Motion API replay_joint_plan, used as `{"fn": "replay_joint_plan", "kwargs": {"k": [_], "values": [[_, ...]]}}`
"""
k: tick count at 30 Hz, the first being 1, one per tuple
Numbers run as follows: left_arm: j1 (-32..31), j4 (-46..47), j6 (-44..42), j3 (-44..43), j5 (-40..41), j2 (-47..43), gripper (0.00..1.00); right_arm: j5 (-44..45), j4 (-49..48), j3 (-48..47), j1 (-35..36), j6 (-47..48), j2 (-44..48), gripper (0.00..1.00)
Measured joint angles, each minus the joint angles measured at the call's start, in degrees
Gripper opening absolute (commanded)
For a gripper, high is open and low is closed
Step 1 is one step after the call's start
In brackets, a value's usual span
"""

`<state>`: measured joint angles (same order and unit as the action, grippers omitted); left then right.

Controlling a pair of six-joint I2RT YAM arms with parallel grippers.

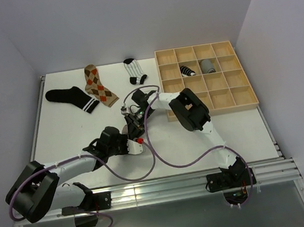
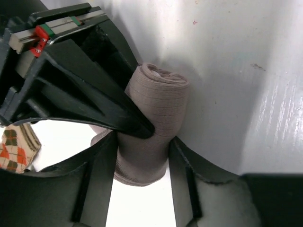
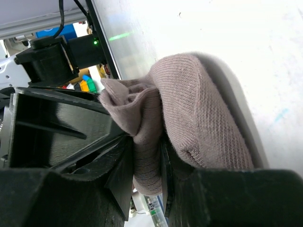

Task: Roll the socks
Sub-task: Roll the sock at the center of the board.

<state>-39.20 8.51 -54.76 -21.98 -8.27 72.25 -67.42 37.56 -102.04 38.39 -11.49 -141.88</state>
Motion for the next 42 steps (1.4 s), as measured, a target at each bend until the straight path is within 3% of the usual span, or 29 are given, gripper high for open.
{"fn": "replay_joint_plan", "kwargs": {"k": [4,9,14,25,32,42], "values": [[0.02,-4.76,-0.11,-3.15,-0.70,1.88,0.24,-0.09,0.00,0.20,-0.28,0.24,0.00,0.30],[0.22,-11.87,0.26,-9.44,-2.56,5.62,0.11,0.72,-2.82,4.11,-1.42,-0.98,2.49,0.48],[1.53,-17.35,1.53,-14.25,-6.51,8.31,0.09,7.48,-10.71,14.49,-1.53,-3.26,11.65,0.61],[6.51,-32.50,1.44,-26.23,-18.36,16.59,0.10,31.47,-28.15,37.16,-3.30,-13.14,31.39,0.61],[9.05,-45.57,0.09,-35.80,-24.33,23.96,0.11,41.22,-32.98,47.30,-5.57,-16.92,40.54,0.61],[10.67,-70.77,0.76,-54.23,-31.78,41.09,0.13,52.37,-42.40,61.88,-3.30,-17.05,57.72,0.60]]}}
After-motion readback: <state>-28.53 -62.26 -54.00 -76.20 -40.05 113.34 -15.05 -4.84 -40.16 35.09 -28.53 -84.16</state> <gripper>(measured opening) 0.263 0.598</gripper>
